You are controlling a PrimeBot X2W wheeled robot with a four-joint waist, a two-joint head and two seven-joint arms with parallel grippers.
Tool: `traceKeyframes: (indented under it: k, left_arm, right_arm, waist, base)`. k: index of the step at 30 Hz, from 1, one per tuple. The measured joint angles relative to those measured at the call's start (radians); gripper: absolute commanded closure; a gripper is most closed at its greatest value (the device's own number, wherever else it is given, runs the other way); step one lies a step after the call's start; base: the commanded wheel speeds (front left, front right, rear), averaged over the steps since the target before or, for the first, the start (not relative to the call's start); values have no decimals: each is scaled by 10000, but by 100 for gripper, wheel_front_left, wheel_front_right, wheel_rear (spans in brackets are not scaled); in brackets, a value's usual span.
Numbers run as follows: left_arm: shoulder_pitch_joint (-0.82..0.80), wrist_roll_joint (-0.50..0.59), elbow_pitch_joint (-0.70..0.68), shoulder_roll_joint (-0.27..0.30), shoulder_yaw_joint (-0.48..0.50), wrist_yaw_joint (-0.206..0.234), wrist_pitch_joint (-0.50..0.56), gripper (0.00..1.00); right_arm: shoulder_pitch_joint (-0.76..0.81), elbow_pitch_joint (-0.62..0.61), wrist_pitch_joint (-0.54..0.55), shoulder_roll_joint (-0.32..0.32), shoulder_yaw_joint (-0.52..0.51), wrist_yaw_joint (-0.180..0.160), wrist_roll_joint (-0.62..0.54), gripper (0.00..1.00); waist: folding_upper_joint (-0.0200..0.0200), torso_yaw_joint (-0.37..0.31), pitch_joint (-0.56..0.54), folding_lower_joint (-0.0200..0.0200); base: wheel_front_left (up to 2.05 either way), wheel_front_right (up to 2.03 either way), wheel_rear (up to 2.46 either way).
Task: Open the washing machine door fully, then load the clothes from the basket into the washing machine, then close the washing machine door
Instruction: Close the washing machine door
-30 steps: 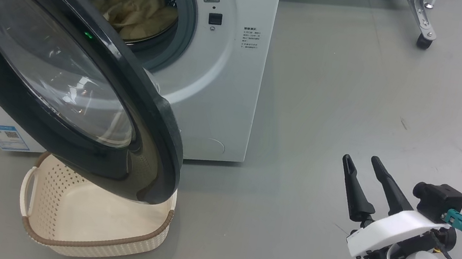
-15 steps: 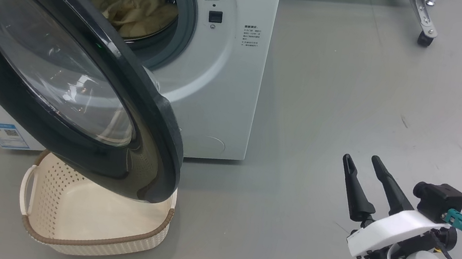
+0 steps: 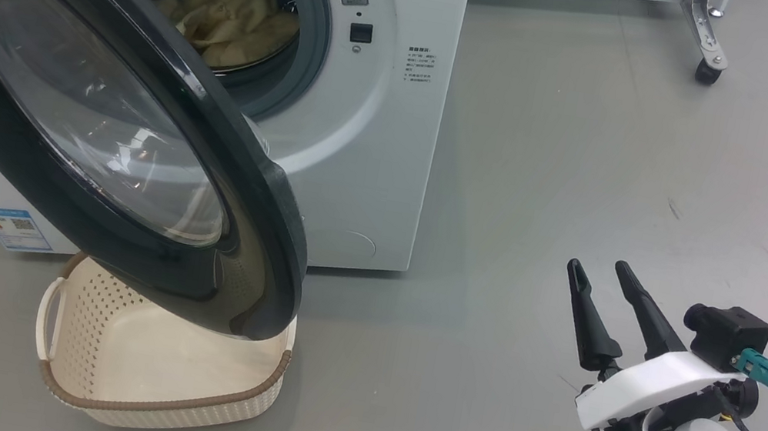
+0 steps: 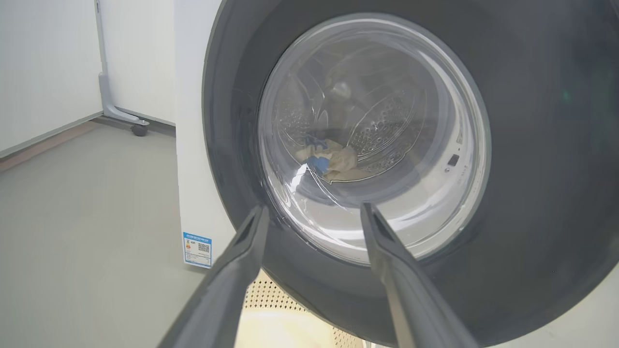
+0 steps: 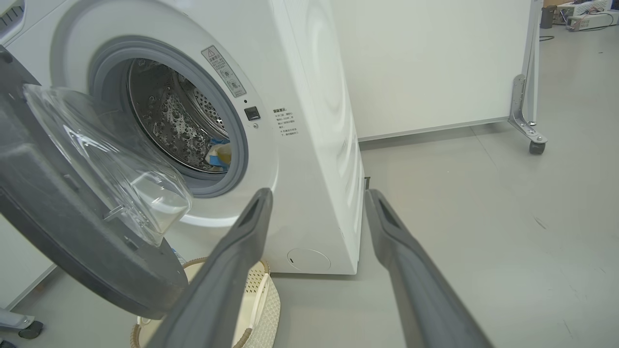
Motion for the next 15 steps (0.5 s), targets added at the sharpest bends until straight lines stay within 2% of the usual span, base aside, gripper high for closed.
traceKeyframes:
  k: [15]
  left_arm:
    - [97, 732, 1181, -186, -431, -2, -1498, 0]
  right_arm:
    - [-1, 73, 0, -117, -81, 0, -355, 0]
  waist:
    - [0, -17, -81, 0]
  base:
    - [0, 0, 0]
